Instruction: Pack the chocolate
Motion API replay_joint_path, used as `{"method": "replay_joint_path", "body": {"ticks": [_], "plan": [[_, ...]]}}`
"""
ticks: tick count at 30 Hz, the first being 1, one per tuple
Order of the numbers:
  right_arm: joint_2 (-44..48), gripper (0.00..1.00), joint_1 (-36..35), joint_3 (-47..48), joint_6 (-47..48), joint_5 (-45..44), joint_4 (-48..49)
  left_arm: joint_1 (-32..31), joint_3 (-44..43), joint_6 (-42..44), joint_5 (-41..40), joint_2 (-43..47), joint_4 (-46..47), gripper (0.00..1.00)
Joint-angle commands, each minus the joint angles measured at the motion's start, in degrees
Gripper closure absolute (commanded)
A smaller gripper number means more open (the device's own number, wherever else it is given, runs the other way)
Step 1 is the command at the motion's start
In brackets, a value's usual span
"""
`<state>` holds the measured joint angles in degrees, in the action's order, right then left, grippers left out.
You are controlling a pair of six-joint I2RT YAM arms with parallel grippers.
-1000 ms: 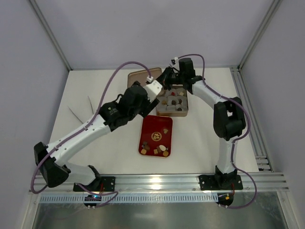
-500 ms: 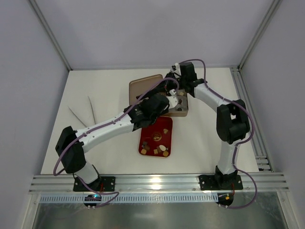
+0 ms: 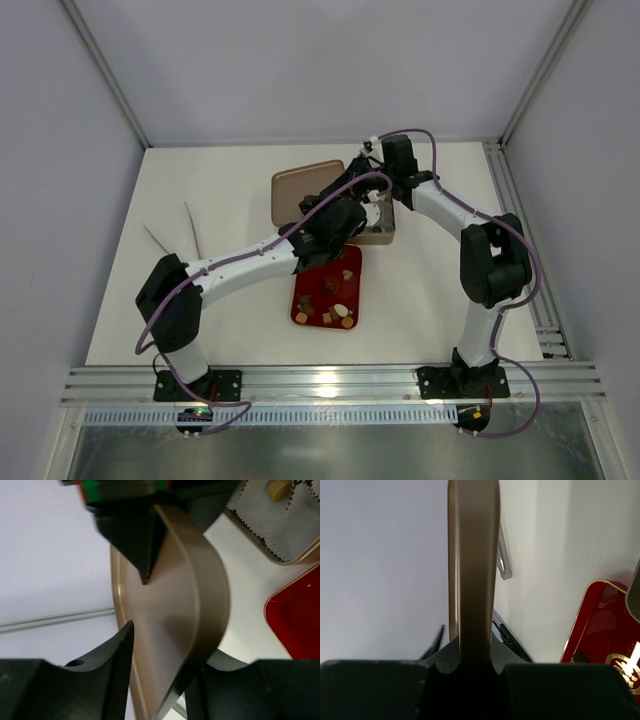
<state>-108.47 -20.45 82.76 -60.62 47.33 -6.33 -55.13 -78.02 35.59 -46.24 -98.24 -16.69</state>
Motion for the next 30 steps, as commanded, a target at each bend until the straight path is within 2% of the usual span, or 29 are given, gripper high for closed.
{"method": "replay_joint_path", "body": {"ticks": [1, 3, 4, 6, 7, 9, 10, 13, 14, 21, 25, 27, 28, 29, 30], "plan": [[4.05, 0.96, 0.32, -0.67, -1.25, 2.85, 4.57, -0.15, 0.41, 4.30, -3.24, -0.11, 8.33, 0.63], [4.23, 0.96, 0.50, -0.93, -1.17, 3.03, 4.74, -0.06, 0.50, 4.92, -3.16, -0.29, 9.04, 0.74], [4.31, 0.96, 0.50, -0.94, -1.17, 3.20, 4.83, -0.06, 0.50, 5.18, -3.07, -0.38, 9.39, 0.86], [4.49, 0.90, 0.58, -1.11, -1.17, 3.38, 5.27, -0.06, 0.32, 5.36, -2.72, -0.38, 9.57, 0.99], [4.66, 0.74, 0.67, -1.02, -0.99, 3.47, 5.27, -0.06, 0.24, 5.36, -2.54, -0.29, 9.66, 1.00], [5.02, 0.55, 0.93, -1.11, -0.20, 3.38, 5.27, -0.06, 0.06, 5.36, -1.58, 0.41, 9.57, 1.00], [5.19, 0.39, 1.02, -1.11, 0.15, 3.29, 5.36, -0.06, -0.20, 5.28, -1.14, 0.67, 9.48, 1.00], [6.42, 0.21, 2.77, -2.07, -0.11, 2.94, 8.24, -0.15, -1.86, 3.88, 1.05, 1.90, 7.73, 1.00], [7.12, 0.01, 3.48, -2.69, -0.55, 2.51, 9.91, -0.15, -2.48, 1.95, 1.93, 2.34, 6.59, 1.00], [14.41, 0.00, 12.00, -8.04, -2.13, -3.11, 18.71, -0.06, -9.69, -6.39, 11.86, 3.58, -4.92, 1.00], [19.60, 0.00, 17.62, -12.00, -1.17, -8.82, 18.29, 0.99, -15.40, -13.07, 20.73, 3.05, -11.69, 1.00], [22.50, 0.00, 21.40, -14.37, 0.85, -12.15, 16.62, 1.95, -19.51, -16.59, 27.14, 2.61, -14.76, 1.00], [23.38, 0.00, 22.28, -14.99, 1.81, -13.57, 15.65, 2.48, -21.19, -20.96, 29.95, 2.18, -15.91, 1.00], [24.61, 0.00, 23.42, -15.26, 5.21, -14.89, 12.51, 4.14, -22.78, -23.35, 37.29, 1.39, -17.05, 1.00], [25.14, 0.00, 23.61, -15.17, 7.25, -18.03, 10.30, 5.20, -25.66, -25.90, 41.28, 1.03, -18.11, 1.00]]}}
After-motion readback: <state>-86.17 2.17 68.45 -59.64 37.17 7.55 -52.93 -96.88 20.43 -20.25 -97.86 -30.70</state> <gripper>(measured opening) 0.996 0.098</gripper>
